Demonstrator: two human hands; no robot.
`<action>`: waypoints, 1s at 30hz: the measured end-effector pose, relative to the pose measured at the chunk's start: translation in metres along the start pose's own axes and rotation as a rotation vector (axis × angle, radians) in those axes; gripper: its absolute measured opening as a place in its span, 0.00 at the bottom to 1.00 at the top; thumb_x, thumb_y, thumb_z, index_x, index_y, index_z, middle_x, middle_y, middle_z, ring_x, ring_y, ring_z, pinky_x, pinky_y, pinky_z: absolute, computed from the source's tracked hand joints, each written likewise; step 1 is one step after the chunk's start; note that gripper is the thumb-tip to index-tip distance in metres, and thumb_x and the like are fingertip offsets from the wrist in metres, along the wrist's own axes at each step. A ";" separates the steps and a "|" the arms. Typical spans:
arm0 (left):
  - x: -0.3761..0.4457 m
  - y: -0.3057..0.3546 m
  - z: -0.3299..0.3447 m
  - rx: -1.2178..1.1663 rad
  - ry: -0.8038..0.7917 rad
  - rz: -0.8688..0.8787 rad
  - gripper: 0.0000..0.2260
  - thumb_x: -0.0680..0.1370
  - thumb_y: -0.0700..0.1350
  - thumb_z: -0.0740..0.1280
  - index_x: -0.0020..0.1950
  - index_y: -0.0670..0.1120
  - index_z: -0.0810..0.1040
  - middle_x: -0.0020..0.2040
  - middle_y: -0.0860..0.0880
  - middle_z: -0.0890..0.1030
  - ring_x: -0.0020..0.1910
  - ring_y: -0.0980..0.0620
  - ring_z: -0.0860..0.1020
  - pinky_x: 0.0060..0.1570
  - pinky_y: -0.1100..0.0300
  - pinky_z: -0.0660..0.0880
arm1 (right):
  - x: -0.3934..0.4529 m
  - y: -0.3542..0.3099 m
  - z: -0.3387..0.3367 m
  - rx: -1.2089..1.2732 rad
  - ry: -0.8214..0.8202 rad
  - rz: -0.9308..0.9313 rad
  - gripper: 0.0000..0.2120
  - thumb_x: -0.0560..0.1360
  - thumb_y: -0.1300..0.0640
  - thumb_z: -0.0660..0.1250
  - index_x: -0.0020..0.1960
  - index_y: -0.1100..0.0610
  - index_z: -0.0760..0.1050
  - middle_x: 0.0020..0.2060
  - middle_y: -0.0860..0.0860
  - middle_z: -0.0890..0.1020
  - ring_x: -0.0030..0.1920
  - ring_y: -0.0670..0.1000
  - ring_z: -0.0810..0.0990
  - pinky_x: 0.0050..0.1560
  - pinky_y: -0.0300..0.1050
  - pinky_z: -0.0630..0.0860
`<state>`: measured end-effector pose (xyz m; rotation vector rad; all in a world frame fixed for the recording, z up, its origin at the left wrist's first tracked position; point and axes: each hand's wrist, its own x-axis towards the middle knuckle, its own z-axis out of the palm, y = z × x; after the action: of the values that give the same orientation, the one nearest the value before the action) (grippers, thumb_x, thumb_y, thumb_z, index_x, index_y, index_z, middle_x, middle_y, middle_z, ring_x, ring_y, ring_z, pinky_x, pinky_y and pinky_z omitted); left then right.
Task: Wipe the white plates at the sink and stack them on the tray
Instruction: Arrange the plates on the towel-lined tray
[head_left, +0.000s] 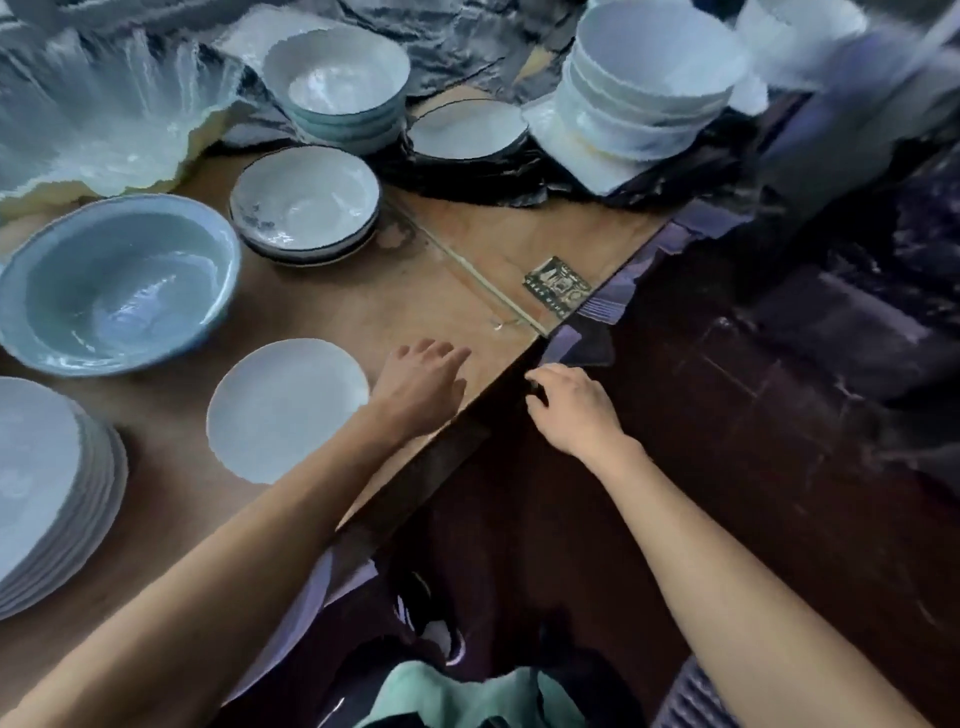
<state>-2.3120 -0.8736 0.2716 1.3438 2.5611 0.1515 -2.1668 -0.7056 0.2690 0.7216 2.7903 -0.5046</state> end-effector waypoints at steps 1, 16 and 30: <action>0.009 0.020 -0.001 0.018 -0.016 0.042 0.20 0.82 0.53 0.59 0.73 0.51 0.71 0.70 0.48 0.76 0.70 0.44 0.72 0.64 0.46 0.69 | -0.013 0.019 -0.005 0.009 0.009 0.046 0.20 0.82 0.49 0.61 0.72 0.50 0.71 0.70 0.49 0.74 0.67 0.57 0.72 0.65 0.56 0.72; 0.035 0.418 0.038 0.193 -0.132 0.592 0.23 0.82 0.54 0.60 0.76 0.50 0.68 0.71 0.46 0.75 0.71 0.42 0.71 0.67 0.43 0.69 | -0.293 0.306 -0.037 0.084 0.208 0.548 0.20 0.82 0.49 0.61 0.72 0.51 0.72 0.69 0.50 0.76 0.67 0.57 0.74 0.64 0.54 0.74; -0.043 0.729 0.120 0.326 -0.264 1.160 0.19 0.82 0.53 0.59 0.71 0.50 0.72 0.69 0.44 0.76 0.68 0.40 0.73 0.65 0.44 0.70 | -0.553 0.452 0.006 0.258 0.290 1.111 0.20 0.81 0.51 0.60 0.73 0.52 0.70 0.71 0.50 0.73 0.69 0.57 0.71 0.68 0.55 0.71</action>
<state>-1.6771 -0.4950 0.3121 2.5811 1.3469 -0.2420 -1.4654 -0.5740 0.3000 2.2877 2.0290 -0.5213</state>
